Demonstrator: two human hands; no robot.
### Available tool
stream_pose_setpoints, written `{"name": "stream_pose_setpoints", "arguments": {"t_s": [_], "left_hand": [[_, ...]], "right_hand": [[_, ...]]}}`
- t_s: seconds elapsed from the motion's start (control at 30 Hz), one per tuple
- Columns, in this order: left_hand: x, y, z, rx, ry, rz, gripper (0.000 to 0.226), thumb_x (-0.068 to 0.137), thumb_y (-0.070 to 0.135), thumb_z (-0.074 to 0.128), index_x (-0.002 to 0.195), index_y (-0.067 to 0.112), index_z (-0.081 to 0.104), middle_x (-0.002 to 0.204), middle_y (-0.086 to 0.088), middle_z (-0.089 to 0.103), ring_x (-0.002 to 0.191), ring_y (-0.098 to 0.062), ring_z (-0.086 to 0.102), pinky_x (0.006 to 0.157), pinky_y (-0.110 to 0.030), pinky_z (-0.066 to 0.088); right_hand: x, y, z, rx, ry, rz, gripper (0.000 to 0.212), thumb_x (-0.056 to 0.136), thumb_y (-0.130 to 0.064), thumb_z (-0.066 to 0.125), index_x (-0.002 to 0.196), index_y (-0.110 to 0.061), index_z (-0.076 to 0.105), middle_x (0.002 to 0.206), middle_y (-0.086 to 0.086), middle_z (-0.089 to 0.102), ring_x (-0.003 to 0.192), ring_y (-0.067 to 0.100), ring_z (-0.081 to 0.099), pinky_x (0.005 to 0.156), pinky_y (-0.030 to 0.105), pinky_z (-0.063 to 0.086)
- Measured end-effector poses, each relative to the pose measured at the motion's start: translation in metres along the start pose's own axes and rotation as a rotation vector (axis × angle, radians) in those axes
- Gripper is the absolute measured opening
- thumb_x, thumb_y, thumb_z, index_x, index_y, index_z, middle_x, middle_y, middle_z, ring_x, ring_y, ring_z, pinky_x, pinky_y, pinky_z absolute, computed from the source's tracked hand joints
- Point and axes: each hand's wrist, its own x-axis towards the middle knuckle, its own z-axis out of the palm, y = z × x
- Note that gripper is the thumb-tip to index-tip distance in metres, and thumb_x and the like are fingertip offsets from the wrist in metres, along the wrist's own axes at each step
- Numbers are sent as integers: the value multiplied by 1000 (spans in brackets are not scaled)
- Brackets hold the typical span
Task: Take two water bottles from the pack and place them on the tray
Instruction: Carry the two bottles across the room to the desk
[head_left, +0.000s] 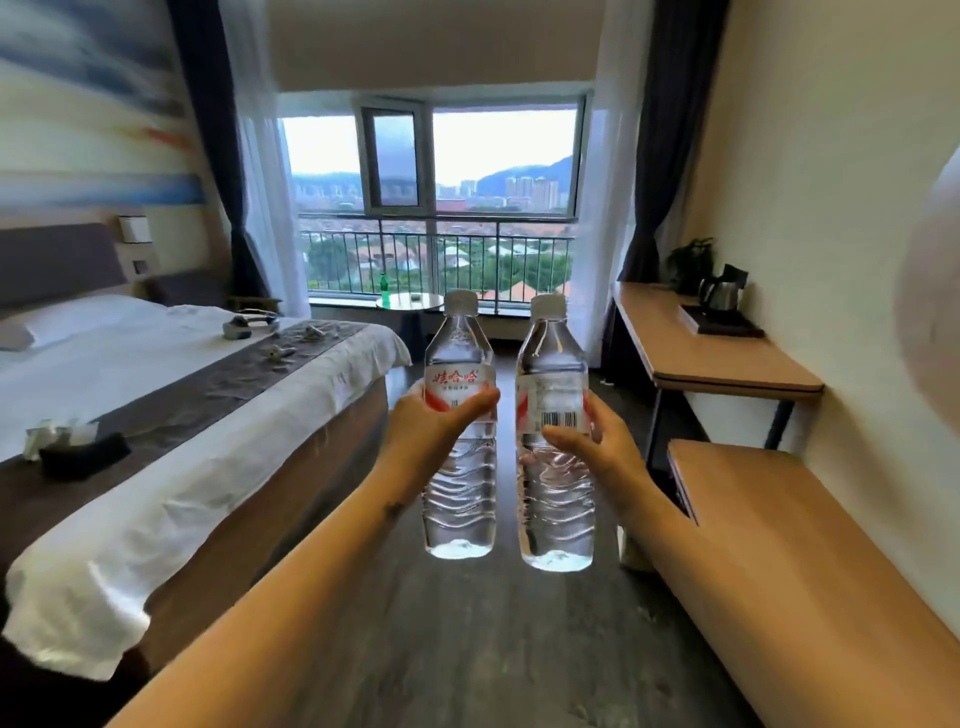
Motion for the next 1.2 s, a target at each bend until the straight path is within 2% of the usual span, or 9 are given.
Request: {"name": "stream_pose_setpoints", "arguments": {"t_s": [0.17,0.27,0.4,0.6,0.7,0.8,0.9,1.03,1.2], "left_hand": [[173,-58,7,-16,21,27,24,70,40,74,81,28,56,73,14,59,64,1,56,39,-3,39],[280,-78,22,-6,0,47,34,70,41,73,94,22,56,75,13,59,68,-2,56,46,-10,43],[411,-85,73,-7,-116,54,30,72,40,72,88,26,51,77,10,58,69,-5,56,43,-12,45],[572,-123,187,-38,-289,90,32,65,52,72,84,31,57,84,5,67,79,-15,64,71,-35,55],[656,-148,246,-37,-323,147,39,65,51,72,91,26,59,84,4,67,73,-10,63,63,-25,51],[755,-158,298,-15,-339,198,43,65,50,72,95,21,61,83,6,68,75,-7,63,61,-20,45],[855,-159,330,25,-343,223,45,67,51,71,97,19,63,87,2,69,78,-10,65,68,-23,51],[978,-170,348,81,-270,245,41,68,53,69,95,23,60,88,1,68,80,-13,64,72,-28,53],[1125,-212,378,124,-227,240,33,61,63,66,75,35,54,75,15,62,71,-4,61,60,-21,47]], "right_hand": [[160,73,12,12,12,-13,53,47,-44,70,98,-30,60,88,-9,71,75,1,69,61,12,52],[254,104,0,5,48,-3,56,46,-46,69,98,-30,59,93,-4,69,76,2,69,62,13,54],[360,136,-41,-8,158,20,64,45,-45,68,104,-22,57,96,3,68,81,11,67,64,13,53],[492,211,-127,-49,285,42,68,48,-42,68,108,-12,58,89,3,68,69,8,69,59,20,55],[571,256,-165,-85,305,15,50,50,-39,70,97,-24,58,86,1,68,63,2,69,49,13,51],[667,295,-204,-130,310,1,40,60,-26,72,97,-25,57,93,8,68,70,6,70,54,14,53],[768,324,-234,-144,320,-6,45,60,-23,78,100,-25,56,101,12,68,81,15,69,59,16,56],[893,359,-256,-86,323,-24,54,58,-33,71,107,-17,56,94,5,68,70,4,68,52,13,53],[1025,432,-288,-59,332,-37,67,50,-44,69,107,-12,57,81,0,69,60,4,68,45,14,50]]}}
